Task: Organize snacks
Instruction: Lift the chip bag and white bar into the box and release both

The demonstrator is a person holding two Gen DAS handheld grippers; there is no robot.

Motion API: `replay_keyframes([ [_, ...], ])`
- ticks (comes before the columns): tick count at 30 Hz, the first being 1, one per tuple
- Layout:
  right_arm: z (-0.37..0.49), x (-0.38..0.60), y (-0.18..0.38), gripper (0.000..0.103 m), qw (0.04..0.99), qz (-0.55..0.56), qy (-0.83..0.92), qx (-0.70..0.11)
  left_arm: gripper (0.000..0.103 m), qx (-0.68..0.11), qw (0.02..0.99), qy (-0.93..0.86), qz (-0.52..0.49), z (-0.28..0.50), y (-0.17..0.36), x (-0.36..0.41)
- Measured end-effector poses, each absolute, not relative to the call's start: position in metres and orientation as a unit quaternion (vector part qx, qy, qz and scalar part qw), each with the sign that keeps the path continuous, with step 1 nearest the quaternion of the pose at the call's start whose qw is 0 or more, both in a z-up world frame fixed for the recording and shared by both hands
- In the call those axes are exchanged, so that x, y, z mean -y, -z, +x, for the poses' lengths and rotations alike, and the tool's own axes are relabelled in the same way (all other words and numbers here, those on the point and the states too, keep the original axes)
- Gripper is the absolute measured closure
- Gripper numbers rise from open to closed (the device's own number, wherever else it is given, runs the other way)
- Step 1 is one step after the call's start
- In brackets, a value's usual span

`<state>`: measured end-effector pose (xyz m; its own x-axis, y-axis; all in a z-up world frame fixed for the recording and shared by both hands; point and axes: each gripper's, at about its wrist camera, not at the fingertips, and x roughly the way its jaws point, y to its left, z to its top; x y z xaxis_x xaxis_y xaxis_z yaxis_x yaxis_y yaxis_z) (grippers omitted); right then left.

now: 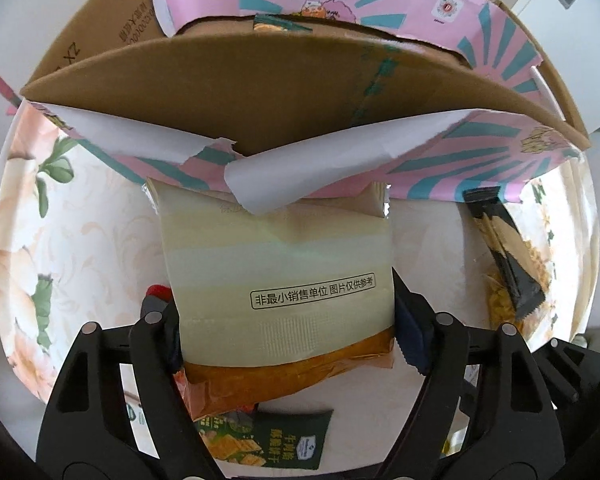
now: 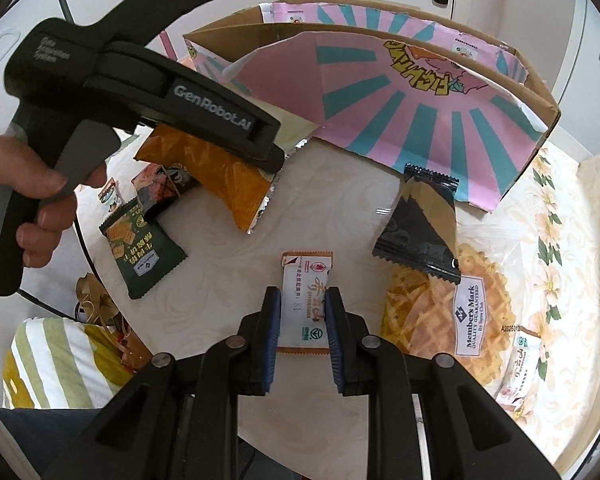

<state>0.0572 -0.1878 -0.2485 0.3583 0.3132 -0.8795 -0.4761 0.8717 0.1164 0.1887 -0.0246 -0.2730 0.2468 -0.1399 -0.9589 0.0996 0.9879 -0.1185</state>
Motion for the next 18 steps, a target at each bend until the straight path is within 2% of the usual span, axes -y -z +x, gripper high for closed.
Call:
replay_keyframes([
  [8,0.059,0.194,0.236,0.083,0.828,-0.070,-0.238,-0.502,0.026,-0.594,0.800,0.085,-0.023,0.181,0.237,0.027],
  [18,0.059,0.210,0.190,0.083,0.848,-0.047,-0.235,-0.473,0.026,-0.546,0.831,0.095,-0.043,0.160,0.169,0.031],
])
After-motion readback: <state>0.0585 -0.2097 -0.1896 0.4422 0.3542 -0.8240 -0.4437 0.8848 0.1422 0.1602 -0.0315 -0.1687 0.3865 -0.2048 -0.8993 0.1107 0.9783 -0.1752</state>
